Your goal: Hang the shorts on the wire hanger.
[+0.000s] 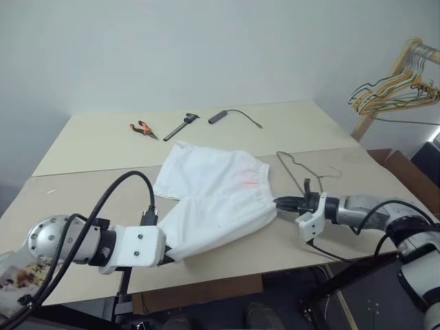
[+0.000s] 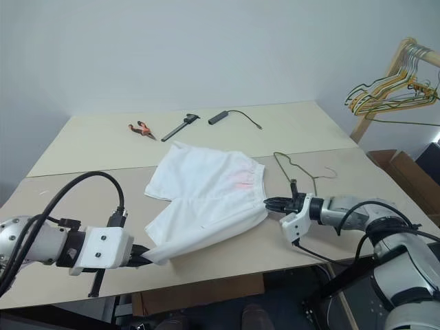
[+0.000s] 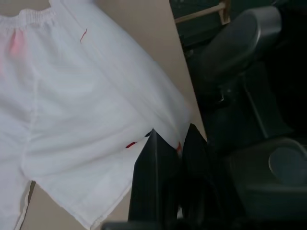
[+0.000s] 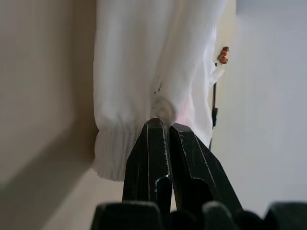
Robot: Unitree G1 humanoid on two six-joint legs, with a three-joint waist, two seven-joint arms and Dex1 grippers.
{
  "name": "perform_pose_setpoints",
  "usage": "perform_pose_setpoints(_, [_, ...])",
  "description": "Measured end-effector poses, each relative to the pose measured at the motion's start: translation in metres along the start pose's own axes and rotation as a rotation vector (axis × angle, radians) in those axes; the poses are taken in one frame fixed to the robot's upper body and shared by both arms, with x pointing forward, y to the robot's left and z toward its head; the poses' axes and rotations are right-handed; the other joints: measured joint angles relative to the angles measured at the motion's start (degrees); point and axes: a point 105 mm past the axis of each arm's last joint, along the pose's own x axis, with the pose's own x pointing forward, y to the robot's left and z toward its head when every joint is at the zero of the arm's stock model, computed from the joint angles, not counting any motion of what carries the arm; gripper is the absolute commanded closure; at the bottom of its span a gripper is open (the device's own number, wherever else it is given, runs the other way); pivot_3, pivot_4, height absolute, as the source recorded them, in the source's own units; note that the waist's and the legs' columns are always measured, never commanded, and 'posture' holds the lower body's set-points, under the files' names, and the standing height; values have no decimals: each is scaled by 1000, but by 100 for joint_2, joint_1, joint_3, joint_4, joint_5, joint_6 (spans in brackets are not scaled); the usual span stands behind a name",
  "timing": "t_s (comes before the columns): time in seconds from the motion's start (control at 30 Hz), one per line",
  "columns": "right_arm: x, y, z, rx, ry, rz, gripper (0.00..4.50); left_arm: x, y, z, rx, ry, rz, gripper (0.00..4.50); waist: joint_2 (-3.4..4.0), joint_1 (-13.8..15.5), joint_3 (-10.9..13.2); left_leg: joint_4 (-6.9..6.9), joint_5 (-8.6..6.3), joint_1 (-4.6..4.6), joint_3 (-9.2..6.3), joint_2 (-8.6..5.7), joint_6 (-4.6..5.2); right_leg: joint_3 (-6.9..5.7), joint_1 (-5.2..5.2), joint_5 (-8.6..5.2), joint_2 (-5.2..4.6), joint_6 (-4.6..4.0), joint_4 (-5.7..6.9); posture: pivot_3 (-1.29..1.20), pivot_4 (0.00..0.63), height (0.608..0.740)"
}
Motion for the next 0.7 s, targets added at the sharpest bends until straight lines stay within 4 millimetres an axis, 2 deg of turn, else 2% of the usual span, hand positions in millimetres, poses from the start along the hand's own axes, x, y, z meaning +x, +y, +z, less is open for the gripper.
perform_pose_setpoints(0.13, [-5,4,3,20,5,0,4500,0,-1,10,-58,-45,-37,4491,-1,-21,1,0,0,2,-1,0,0,1,1,-2,0,3,0,-64,18,740])
perform_pose_setpoints(0.23, [-7,9,6,31,7,10,4500,1,-7,8,-102,-54,-68,4491,-2,-88,1,-1,-2,1,-2,0,0,1,1,-4,1,2,-1,-66,18,740])
perform_pose_setpoints(0.27, [-7,9,7,36,5,10,4500,2,-9,7,-113,-56,-76,4251,-2,-108,1,0,-2,1,-2,0,0,2,1,-4,0,3,-1,-66,18,740])
perform_pose_setpoints(0.33, [-8,13,8,54,14,11,3886,2,-13,6,-121,-74,-96,3831,-3,-130,2,0,-3,1,-3,0,0,1,3,-5,0,3,-2,-66,14,740])
perform_pose_setpoints(0.4, [-18,23,4,91,56,47,3287,1,-18,7,-114,-96,-121,3259,-3,-124,2,1,-3,0,-3,-1,0,0,3,-16,-4,-14,-2,-62,11,740])
perform_pose_setpoints(0.5, [-29,26,8,117,61,73,2214,-5,-19,3,-89,-112,-129,2227,-3,-122,2,0,-3,3,-3,1,0,-1,5,-27,-4,-31,-1,-57,9,740])
perform_pose_setpoints(0.63, [-52,42,23,190,51,151,848,-22,-11,-15,-63,-83,-93,963,-1,-106,3,-2,-3,8,-2,2,1,-3,8,-45,-6,-22,0,-55,9,740])
perform_pose_setpoints(0.7, [-64,44,27,266,81,157,192,-36,-3,-24,-50,-81,-68,956,-1,-90,4,-1,-4,8,-1,5,1,-4,8,-56,-9,-12,1,-54,8,740])
